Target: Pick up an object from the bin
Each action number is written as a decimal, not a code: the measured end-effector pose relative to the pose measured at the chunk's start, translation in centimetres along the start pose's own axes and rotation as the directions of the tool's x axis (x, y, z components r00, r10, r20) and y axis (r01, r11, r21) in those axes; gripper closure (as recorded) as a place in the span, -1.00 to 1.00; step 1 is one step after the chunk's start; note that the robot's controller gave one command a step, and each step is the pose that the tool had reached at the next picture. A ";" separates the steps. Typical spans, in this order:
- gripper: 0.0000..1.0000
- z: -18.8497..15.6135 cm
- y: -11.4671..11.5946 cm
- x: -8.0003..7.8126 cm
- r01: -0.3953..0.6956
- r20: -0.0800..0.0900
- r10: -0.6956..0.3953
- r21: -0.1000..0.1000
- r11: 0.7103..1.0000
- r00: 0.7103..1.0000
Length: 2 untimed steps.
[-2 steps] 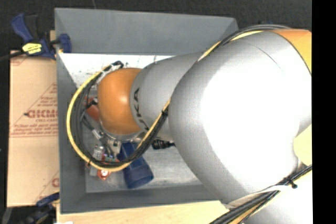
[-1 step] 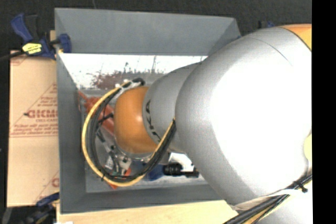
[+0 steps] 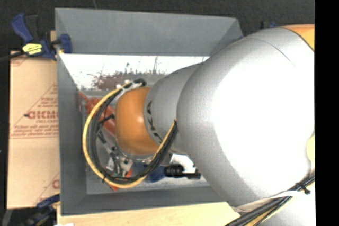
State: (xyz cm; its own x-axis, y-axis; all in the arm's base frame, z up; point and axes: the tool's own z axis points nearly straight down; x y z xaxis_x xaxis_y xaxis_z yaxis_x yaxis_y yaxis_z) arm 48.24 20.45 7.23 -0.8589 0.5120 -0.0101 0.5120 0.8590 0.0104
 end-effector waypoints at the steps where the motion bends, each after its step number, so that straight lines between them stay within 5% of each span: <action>1: 1.00 -1.6 -0.2 0.1 0.001 -0.006 -0.001 0.006 1.000 1.000; 2: 1.00 -3.9 -0.1 0.0 0.004 -0.004 -0.004 0.004 1.000 1.000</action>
Offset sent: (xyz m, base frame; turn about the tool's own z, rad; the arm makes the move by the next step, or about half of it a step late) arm -0.0018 -0.0008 0.0085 0.0004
